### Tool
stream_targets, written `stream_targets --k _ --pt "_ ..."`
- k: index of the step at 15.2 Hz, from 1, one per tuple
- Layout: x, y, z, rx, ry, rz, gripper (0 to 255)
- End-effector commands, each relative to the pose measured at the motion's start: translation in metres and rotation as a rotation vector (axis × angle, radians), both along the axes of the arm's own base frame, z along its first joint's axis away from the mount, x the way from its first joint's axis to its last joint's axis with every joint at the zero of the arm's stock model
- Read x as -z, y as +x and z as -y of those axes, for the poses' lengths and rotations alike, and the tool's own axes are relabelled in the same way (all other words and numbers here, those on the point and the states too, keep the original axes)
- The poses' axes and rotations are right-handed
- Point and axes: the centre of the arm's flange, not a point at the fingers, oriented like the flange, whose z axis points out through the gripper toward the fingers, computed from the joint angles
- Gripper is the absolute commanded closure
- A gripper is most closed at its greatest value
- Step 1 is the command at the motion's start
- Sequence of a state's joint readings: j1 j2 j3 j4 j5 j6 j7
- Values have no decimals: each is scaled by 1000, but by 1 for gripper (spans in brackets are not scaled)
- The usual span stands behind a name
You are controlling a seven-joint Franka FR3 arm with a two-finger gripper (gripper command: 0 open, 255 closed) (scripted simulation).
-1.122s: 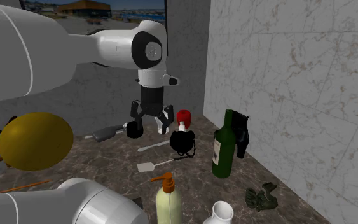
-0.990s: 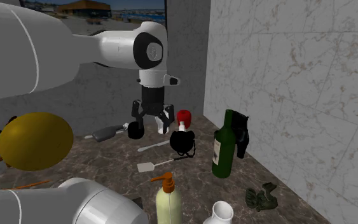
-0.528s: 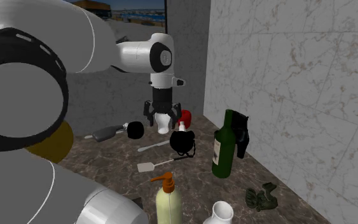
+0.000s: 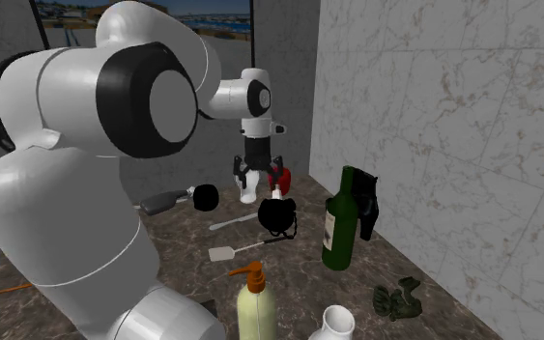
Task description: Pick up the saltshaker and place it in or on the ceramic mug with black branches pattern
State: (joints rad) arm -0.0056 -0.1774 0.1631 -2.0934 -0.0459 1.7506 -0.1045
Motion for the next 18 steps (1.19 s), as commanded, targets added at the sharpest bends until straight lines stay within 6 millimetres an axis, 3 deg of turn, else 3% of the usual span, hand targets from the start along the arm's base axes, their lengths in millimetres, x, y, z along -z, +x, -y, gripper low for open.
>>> stream_targets --k 1,18 --pt "13 25 -6 -16 -13 -5 0" --pt "111 224 -72 -140 -118 -46 0"
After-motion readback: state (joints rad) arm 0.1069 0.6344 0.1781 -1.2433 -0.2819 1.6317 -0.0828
